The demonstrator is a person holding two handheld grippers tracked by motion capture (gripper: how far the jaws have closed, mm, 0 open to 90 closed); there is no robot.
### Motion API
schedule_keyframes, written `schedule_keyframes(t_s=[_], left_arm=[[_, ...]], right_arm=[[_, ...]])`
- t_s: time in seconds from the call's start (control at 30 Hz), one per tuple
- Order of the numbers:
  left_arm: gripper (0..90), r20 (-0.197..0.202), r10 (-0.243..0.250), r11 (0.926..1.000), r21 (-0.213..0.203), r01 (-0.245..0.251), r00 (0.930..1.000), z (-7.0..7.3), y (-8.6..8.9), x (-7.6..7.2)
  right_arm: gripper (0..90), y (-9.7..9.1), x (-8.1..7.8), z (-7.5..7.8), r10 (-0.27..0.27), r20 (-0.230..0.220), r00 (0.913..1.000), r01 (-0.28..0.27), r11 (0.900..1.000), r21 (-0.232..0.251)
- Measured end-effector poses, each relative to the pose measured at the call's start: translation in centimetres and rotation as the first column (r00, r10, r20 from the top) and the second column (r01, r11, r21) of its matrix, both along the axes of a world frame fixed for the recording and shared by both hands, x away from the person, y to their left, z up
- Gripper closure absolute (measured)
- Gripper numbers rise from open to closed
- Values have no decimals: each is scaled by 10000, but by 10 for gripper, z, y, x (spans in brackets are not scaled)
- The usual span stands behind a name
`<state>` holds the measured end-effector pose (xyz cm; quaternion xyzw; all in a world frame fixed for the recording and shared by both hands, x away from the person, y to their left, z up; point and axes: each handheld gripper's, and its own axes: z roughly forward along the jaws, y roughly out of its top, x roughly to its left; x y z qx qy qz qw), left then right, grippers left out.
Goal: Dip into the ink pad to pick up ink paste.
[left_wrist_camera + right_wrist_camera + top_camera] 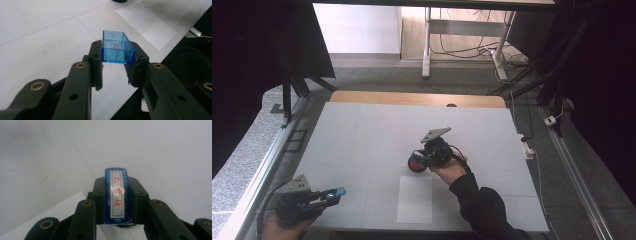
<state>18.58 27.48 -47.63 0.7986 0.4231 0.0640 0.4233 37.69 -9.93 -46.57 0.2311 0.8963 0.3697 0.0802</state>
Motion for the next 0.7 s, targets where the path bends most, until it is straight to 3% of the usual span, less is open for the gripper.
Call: schedule_keyframes(t_s=[0.2, 0.7], left_arm=[[686, -6, 14, 10000, -2, -14, 10000, 0, 0, 0], [687, -1, -15, 10000, -3, 15, 10000, 0, 0, 0]], right_arm=[[712, -4, -8, 10, 73, 45, 10000, -74, 9990, 433], [712, -8, -30, 24, 616, 144, 9980, -627, 9943, 866]])
